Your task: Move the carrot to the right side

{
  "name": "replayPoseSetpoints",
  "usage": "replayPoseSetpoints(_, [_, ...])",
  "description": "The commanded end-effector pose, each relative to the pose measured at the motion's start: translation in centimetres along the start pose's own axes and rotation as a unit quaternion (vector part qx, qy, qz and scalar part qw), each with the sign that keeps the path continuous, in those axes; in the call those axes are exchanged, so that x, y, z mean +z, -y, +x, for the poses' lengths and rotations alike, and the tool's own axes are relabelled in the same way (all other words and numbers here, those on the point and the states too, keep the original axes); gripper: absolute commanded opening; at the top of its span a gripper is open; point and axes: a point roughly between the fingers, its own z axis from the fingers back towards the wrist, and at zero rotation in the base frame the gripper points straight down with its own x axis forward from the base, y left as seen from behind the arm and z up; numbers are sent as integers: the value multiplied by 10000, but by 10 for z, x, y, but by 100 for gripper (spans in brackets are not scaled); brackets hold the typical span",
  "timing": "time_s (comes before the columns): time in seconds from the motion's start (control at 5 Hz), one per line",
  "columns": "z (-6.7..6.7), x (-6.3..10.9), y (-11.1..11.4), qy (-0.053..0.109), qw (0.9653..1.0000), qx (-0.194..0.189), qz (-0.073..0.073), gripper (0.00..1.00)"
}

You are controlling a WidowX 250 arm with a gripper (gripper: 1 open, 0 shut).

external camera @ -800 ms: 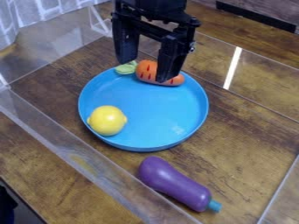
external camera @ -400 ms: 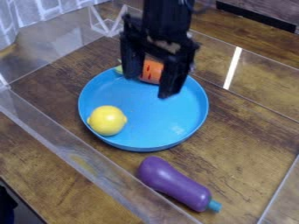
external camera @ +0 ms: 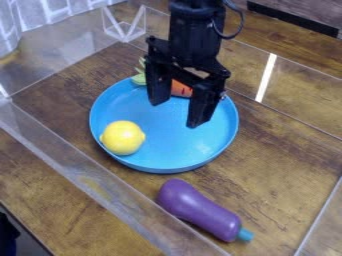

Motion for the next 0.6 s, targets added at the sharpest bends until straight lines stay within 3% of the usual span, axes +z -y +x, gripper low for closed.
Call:
replayPoseSetpoints(0.0, [3, 21, -22, 365, 9993, 44, -6, 100])
replayPoseSetpoints(0.2, [3, 33, -46, 525, 9985, 167, -8, 100])
replayPoseSetpoints(0.4, [11, 47, -41, 699, 9972, 259, -73, 100])
